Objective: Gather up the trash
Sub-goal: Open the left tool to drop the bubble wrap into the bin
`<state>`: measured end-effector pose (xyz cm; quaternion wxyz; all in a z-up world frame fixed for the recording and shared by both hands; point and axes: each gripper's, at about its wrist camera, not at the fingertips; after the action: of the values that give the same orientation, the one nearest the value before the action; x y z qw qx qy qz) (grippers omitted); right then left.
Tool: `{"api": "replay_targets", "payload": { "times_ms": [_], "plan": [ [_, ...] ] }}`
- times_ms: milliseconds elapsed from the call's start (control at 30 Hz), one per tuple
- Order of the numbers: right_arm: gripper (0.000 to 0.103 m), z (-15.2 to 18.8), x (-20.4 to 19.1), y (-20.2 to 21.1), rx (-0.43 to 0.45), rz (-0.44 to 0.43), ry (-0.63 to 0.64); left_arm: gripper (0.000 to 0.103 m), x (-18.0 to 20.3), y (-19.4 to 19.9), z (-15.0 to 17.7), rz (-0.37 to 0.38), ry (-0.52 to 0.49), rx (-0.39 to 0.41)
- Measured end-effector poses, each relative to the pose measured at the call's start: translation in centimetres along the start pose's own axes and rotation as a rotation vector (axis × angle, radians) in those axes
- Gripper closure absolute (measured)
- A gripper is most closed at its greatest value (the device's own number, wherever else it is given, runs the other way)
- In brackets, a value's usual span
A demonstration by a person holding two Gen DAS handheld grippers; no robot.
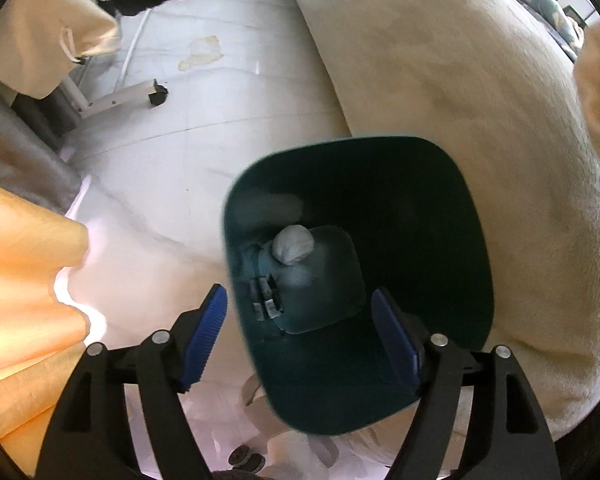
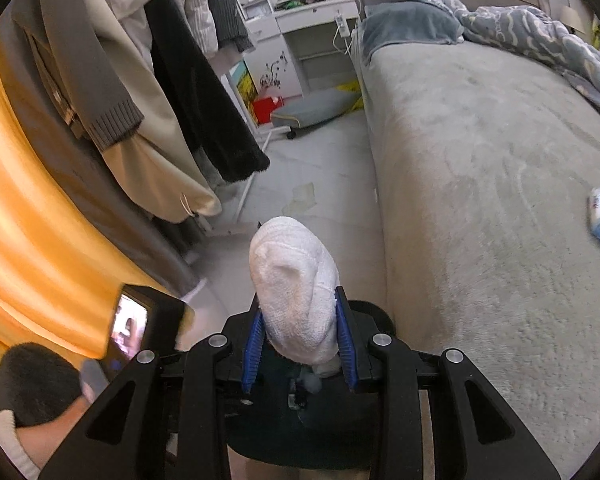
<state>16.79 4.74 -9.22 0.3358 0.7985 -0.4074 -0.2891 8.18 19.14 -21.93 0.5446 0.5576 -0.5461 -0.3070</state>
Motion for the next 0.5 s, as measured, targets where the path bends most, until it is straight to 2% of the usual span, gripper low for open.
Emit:
{"api": "replay_targets", "payload": {
  "times_ms": [333, 500],
  "plan": [
    [0.070, 1.4, -0.6, -4.6, -0.121, 0.040, 0.029, 0.026, -2.7, 2.9, 0.0, -0.013, 0.027, 0.087],
    [0.070, 2.5, -1.2, -6.6, -0.184, 0.056, 0.072, 0.026, -2.6, 5.1, -0.3, 0.009, 0.006, 0.179]
  ]
}}
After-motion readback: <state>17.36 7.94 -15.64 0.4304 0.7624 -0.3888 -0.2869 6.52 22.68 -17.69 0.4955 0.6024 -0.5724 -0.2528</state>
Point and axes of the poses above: each gripper's, at about its wrist camera, not at the fingertips, and y roughly against the way its jaws point, x to its right, z to its underside, and after that the axes turned 6 degrees about z, right-handed
